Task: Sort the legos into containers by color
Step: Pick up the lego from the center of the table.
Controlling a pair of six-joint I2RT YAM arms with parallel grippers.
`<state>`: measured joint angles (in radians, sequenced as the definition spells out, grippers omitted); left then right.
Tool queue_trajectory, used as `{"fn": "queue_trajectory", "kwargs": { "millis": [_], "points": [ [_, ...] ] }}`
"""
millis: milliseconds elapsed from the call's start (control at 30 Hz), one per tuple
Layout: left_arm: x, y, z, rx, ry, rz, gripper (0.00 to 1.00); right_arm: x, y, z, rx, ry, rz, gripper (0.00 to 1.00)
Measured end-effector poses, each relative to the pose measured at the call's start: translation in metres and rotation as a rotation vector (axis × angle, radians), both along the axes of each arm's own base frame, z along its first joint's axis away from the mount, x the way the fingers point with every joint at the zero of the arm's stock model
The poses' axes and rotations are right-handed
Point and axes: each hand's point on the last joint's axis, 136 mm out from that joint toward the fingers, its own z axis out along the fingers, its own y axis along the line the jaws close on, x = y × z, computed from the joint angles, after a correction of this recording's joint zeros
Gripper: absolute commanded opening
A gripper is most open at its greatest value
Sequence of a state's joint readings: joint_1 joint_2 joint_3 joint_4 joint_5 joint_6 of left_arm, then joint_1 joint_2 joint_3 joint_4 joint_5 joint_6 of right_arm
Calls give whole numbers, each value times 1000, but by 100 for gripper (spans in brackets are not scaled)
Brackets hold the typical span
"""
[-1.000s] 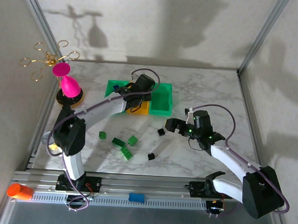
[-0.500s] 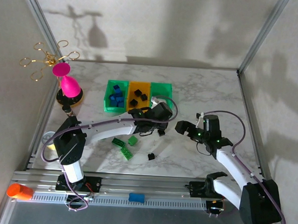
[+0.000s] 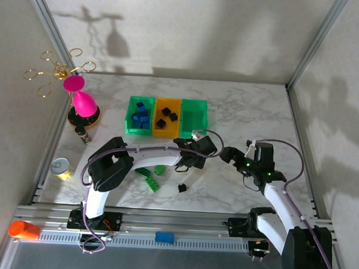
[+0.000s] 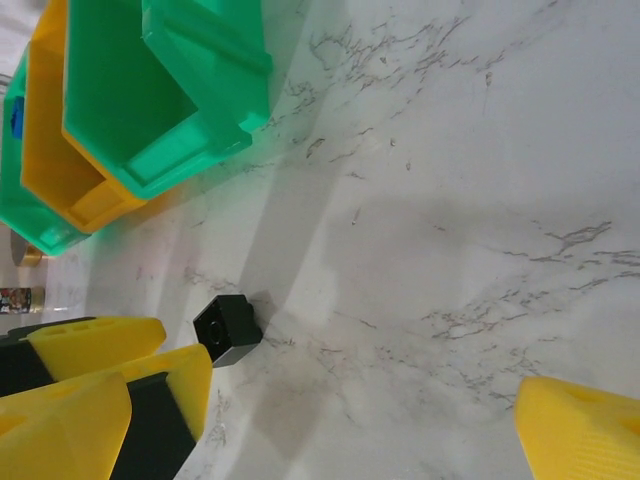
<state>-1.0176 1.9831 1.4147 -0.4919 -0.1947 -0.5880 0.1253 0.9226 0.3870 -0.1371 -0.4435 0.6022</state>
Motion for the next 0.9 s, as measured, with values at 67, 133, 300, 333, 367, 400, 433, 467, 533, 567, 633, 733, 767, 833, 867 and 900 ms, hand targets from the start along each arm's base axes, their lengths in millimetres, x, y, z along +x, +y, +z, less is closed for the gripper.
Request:
{"fn": "queue_trajectory", "kwargs": {
  "millis": [67, 133, 300, 333, 367, 400, 433, 467, 533, 567, 633, 733, 767, 833, 867, 900],
  "points": [
    [0, -1, 0, -3, 1, 3, 57, 0, -1, 1, 5, -4, -4, 99],
    [0, -1, -3, 2, 3, 3, 58, 0, -2, 2, 11, -5, -6, 99],
    [2, 0, -16, 34, 8, 9, 58, 0, -2, 3, 20, -4, -2, 99],
    [2, 0, -19, 38, 12, 8, 58, 0, -2, 3, 21, -4, -1, 99],
    [2, 1, -22, 43, 16, 8, 58, 0, -2, 3, 22, -4, 0, 99],
    [2, 1, -24, 48, 19, 8, 58, 0, -2, 3, 23, -4, 0, 99],
    [2, 1, -26, 51, 20, 8, 58, 0, -2, 3, 23, -4, 0, 99],
    [2, 2, -27, 53, 22, 8, 58, 0, -2, 4, 23, -5, -1, 99],
    [2, 2, -28, 55, 23, 8, 57, 0, -2, 4, 23, -8, -2, 99],
    [2, 2, -29, 57, 24, 8, 56, 0, -2, 5, 23, -10, -2, 99],
    [2, 1, -31, 57, 24, 8, 56, 0, -2, 6, 24, -16, -4, 99],
    [3, -1, -36, 60, 26, 8, 53, -1, -2, 6, 24, -18, -3, 99],
    [3, -1, -38, 60, 26, 8, 52, -1, -2, 5, 24, -17, -3, 99],
    [5, -2, -39, 56, 24, 9, 51, -2, -3, 4, 24, -14, -4, 99],
    [6, -3, -38, 53, 23, 10, 49, -2, -3, 3, 23, -12, -4, 99],
    [6, -3, -38, 52, 22, 11, 48, -3, -3, 3, 23, -10, -4, 99]
  ]
}}
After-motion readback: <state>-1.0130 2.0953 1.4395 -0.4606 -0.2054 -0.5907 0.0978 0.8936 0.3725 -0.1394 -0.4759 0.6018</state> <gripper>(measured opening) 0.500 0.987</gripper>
